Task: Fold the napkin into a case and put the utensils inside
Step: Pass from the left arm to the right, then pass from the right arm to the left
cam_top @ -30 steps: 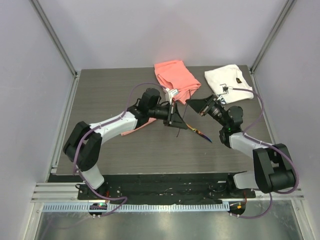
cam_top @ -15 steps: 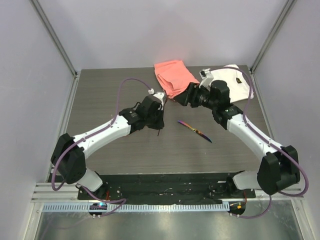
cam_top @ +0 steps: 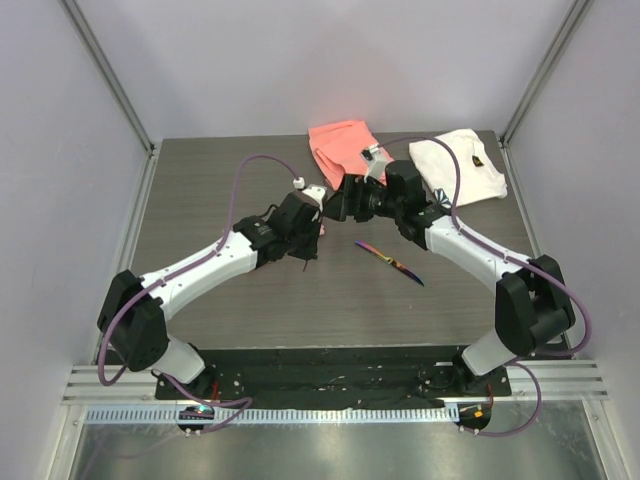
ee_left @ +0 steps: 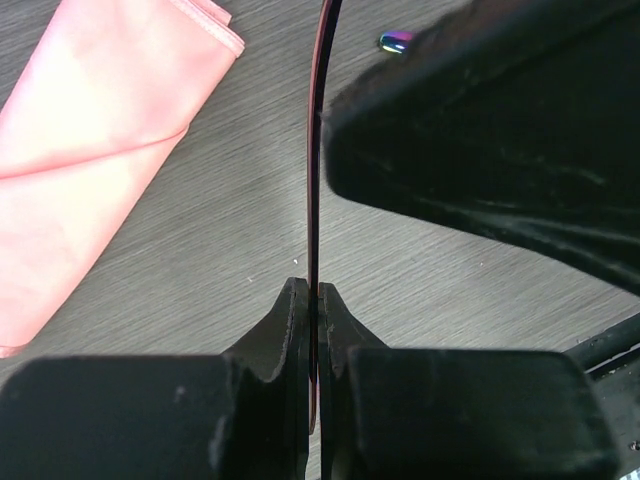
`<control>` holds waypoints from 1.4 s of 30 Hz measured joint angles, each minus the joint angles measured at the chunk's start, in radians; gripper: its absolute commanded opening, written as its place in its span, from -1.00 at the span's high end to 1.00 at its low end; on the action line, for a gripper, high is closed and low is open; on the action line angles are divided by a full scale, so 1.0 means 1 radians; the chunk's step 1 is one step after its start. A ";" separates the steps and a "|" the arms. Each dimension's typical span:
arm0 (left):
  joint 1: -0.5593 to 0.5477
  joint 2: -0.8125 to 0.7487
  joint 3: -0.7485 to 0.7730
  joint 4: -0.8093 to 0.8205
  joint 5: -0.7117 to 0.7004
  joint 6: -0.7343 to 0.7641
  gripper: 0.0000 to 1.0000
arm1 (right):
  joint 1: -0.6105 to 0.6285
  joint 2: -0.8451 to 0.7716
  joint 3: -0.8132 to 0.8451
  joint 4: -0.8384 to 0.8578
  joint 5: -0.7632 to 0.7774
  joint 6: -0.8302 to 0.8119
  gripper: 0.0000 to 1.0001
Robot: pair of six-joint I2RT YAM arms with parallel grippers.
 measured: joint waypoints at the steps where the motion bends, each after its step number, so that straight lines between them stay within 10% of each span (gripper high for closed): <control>1: 0.000 0.000 0.000 0.000 0.001 0.000 1.00 | 0.005 0.000 0.000 0.015 0.000 0.007 -0.59; 8: -0.001 0.000 0.000 0.002 0.019 -0.002 1.00 | 0.007 0.025 0.005 0.127 0.013 0.093 -0.34; 15: -0.007 0.000 0.000 -0.008 0.025 -0.012 0.88 | 0.026 0.104 0.031 0.174 0.049 0.170 0.97; 19: 0.007 -0.004 0.000 -0.010 0.053 -0.030 -0.21 | 0.022 0.102 -0.006 0.279 0.032 0.196 0.98; 25: 0.193 -0.085 -0.104 0.141 0.413 -0.185 -0.30 | -0.019 0.100 -0.179 0.603 -0.070 0.244 0.98; 32: 0.328 -0.112 -0.261 0.422 0.754 -0.378 -0.15 | -0.045 0.168 -0.262 1.069 -0.189 0.484 0.98; 35: 0.326 -0.112 -0.342 0.611 0.872 -0.494 0.24 | -0.039 0.192 -0.268 1.136 -0.211 0.555 0.98; 36: 0.326 -0.111 -0.364 0.666 0.898 -0.528 0.64 | -0.037 0.193 -0.271 1.146 -0.214 0.561 0.96; 42: 0.322 -0.113 -0.360 0.757 0.994 -0.506 1.00 | -0.037 0.176 -0.283 1.110 -0.224 0.542 -0.42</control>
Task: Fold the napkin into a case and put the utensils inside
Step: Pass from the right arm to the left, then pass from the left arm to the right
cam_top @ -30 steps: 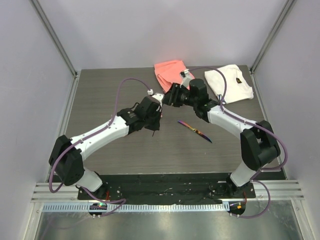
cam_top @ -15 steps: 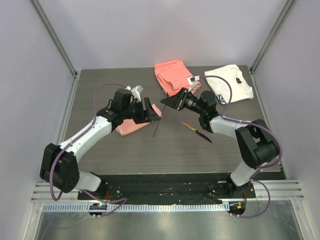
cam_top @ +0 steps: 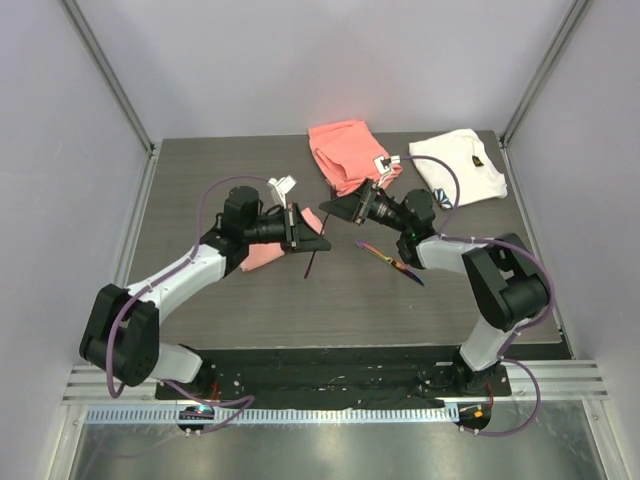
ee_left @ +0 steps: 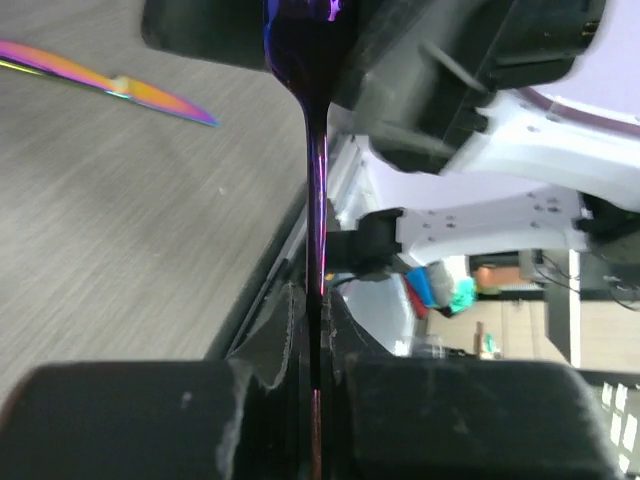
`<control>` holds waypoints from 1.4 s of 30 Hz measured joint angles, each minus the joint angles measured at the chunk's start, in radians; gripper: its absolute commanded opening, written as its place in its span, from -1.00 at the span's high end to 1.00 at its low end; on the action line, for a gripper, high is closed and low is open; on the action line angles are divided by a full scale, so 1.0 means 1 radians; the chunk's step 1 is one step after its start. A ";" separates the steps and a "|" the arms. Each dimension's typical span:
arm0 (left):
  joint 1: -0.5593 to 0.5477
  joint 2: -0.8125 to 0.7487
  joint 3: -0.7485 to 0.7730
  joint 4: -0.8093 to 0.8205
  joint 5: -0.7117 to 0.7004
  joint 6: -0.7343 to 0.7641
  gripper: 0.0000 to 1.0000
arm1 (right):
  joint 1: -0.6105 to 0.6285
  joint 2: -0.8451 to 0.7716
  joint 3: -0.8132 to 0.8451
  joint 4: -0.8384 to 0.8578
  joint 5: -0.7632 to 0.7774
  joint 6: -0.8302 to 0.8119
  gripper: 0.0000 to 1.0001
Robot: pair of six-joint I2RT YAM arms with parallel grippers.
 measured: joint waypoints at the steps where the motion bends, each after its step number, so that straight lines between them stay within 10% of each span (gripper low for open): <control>1: -0.001 -0.002 0.022 -0.050 -0.015 0.028 1.00 | 0.000 -0.016 0.000 -0.042 0.000 -0.027 -0.55; 11: -0.013 -0.002 0.253 -0.656 -0.312 0.428 1.00 | 0.016 -0.182 0.388 -0.970 0.071 -0.603 -0.47; 21: -0.062 0.000 0.317 -0.837 -0.417 0.575 1.00 | 0.017 -0.019 0.535 -1.316 0.061 -0.786 -0.08; 42: -0.064 0.001 0.315 -0.868 -0.420 0.559 1.00 | 0.048 -0.074 0.290 -0.949 0.093 -0.426 0.96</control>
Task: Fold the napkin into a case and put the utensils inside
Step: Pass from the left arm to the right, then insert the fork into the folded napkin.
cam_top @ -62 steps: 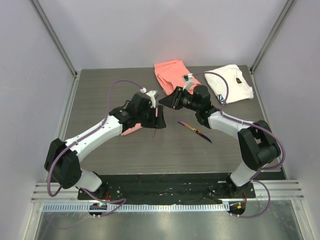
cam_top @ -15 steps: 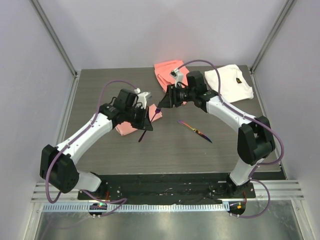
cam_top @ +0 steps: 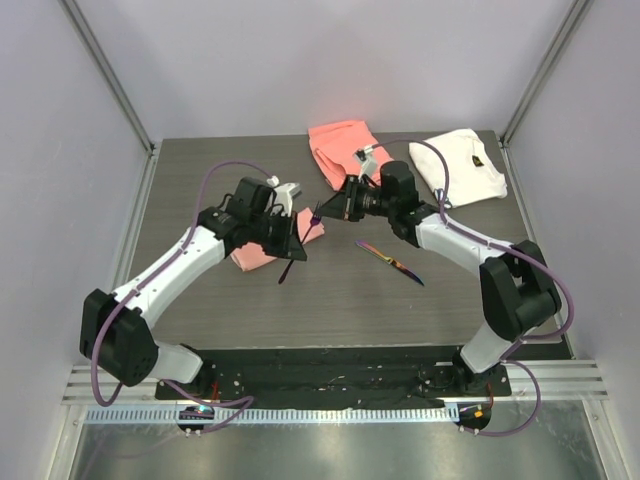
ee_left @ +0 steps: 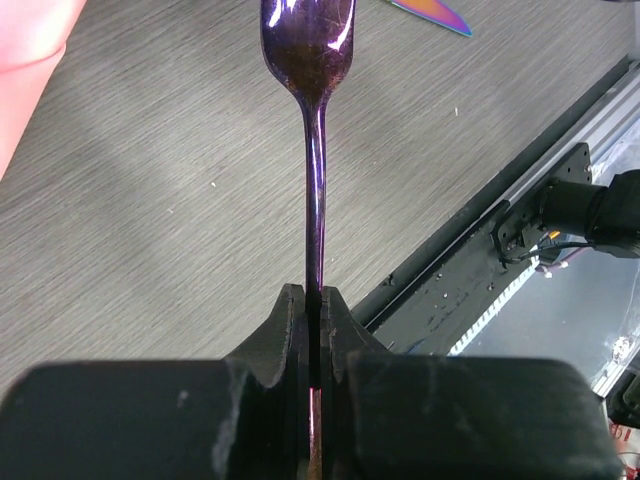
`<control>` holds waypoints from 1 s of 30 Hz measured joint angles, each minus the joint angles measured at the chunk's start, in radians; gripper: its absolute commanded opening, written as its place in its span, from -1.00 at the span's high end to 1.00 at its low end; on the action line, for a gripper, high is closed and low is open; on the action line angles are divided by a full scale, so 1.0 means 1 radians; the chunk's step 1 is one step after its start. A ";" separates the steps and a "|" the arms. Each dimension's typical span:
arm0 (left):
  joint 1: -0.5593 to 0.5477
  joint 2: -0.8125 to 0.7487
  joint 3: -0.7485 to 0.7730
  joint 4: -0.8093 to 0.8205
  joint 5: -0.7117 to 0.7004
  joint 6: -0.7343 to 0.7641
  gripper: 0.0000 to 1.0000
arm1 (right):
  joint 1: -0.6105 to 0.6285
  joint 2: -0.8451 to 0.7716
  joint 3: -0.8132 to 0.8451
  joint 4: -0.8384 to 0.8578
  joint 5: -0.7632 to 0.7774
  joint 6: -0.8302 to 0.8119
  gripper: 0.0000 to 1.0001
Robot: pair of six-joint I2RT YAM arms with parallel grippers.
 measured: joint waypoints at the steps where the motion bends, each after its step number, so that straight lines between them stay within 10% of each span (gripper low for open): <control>1: 0.000 0.000 0.000 0.004 0.000 0.000 1.00 | 0.000 -0.002 -0.010 0.017 0.003 0.017 0.98; 4: 0.000 0.000 0.000 0.005 0.000 0.000 0.96 | 0.000 -0.015 -0.051 0.072 0.016 0.075 0.98; 9: 0.015 0.000 0.000 -0.002 0.002 -0.012 -0.16 | 0.005 -0.069 -0.174 0.209 0.094 0.144 0.98; 11: 0.068 0.000 0.001 0.000 0.002 -0.039 -0.25 | 0.008 -0.092 -0.253 0.288 0.160 0.158 0.98; 14: 0.165 -0.008 -0.002 -0.003 -0.016 -0.084 -0.17 | 0.014 -0.092 -0.327 0.372 0.255 0.166 0.98; 18: 0.296 -0.070 -0.048 -0.005 -0.049 -0.145 0.68 | 0.018 -0.051 -0.376 0.520 0.384 0.166 0.98; 21: 0.404 -0.101 -0.105 0.010 -0.068 -0.191 0.94 | 0.024 0.023 -0.376 0.631 0.473 0.146 0.97; 30: 0.504 -0.055 -0.230 0.085 -0.149 -0.302 1.00 | 0.027 0.208 -0.280 0.695 0.573 0.071 0.98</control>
